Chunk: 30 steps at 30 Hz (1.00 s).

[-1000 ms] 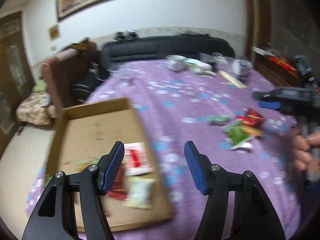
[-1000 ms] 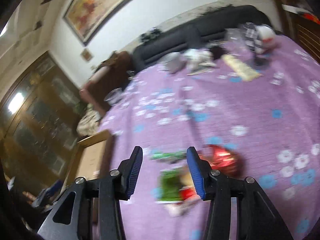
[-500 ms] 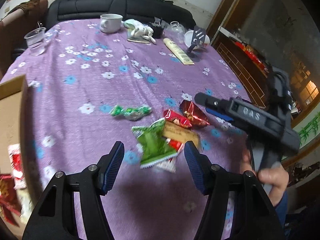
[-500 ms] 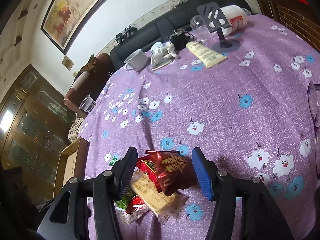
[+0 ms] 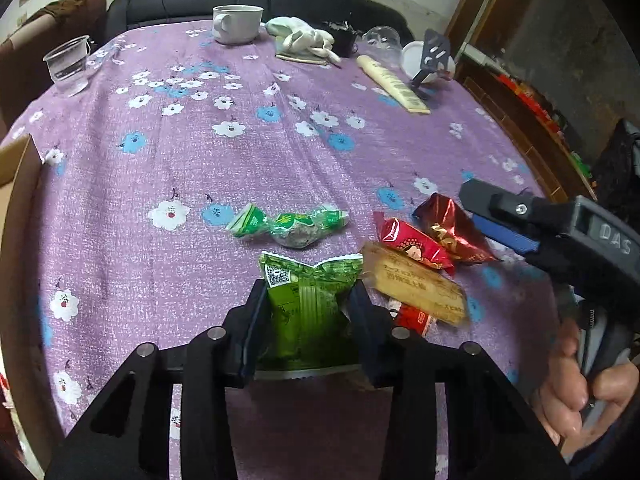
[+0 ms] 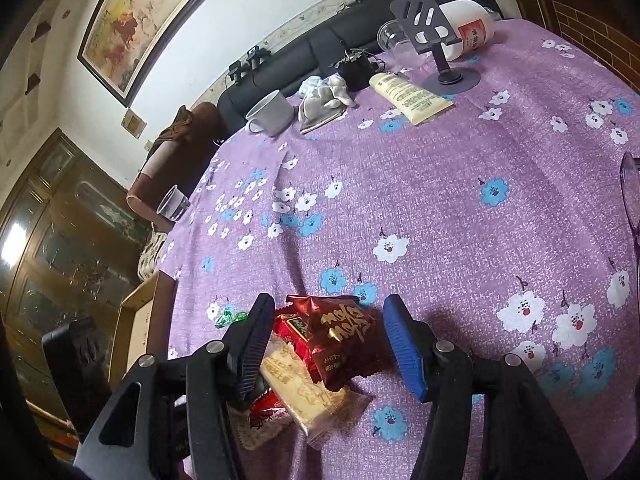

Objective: Organize snacks
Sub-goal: 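Grasp the green snack bag with the left gripper while the right grasps the dark red chip bag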

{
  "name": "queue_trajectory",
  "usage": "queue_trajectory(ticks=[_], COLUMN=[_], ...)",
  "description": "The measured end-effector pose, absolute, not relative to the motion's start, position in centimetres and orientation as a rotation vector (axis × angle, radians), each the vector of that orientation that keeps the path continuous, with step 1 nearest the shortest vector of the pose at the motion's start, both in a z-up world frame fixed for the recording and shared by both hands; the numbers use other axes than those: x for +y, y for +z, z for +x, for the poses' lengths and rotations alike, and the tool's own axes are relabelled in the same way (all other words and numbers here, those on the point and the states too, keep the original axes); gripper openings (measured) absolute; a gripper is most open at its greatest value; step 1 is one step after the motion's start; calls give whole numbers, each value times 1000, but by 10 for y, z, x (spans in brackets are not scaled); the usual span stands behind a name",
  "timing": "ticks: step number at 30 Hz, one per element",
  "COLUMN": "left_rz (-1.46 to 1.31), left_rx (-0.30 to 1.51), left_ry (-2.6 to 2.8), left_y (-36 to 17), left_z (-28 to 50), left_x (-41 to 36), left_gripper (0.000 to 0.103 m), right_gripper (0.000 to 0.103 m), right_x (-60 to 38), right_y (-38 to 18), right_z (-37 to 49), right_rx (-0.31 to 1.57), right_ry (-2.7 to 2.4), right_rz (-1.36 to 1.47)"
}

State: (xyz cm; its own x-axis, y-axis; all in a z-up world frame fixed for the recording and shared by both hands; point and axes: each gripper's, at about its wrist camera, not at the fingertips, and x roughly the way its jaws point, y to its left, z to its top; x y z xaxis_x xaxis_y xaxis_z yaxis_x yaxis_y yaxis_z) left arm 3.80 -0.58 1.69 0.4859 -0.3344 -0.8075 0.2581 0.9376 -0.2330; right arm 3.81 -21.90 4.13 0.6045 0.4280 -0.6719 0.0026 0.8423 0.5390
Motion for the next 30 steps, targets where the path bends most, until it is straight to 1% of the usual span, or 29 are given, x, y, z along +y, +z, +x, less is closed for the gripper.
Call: queue_trajectory(ticks=[8,10,11,12,13,14,15,23,30], left_rz=[-133,-117,-127,-129,-115,-98,-84,5,41], left_rx=[904,879,880,878,870,859,847,745,711], left_ry=[-345,-328,-337,-343,-336,-326,-318,-246,-194], left_y=[25,27,27,28,29,30,32,42,44], left_z=[35,35,35,35,34,33,32,21,20], left_x=[19,19,20,20,19,18,17,12,13], left_gripper=[36,36,36,36,36,36,36,36,36], right_gripper=[60,55,46,41,41,37,36,35,35], right_x=[-207,-201,-198,-195,-194,-192,-190,-168,-156], right_y=[33,30,28,27,28,30,34,70,73], right_z=[41,42,42,42,41,40,37,10,5], right_rx=[935,948,954,955,948,937,916,725,716], right_ry=[262,250,238,234,232,229,228,231,249], right_rz=[473,440,419,399,391,379,366,255,220])
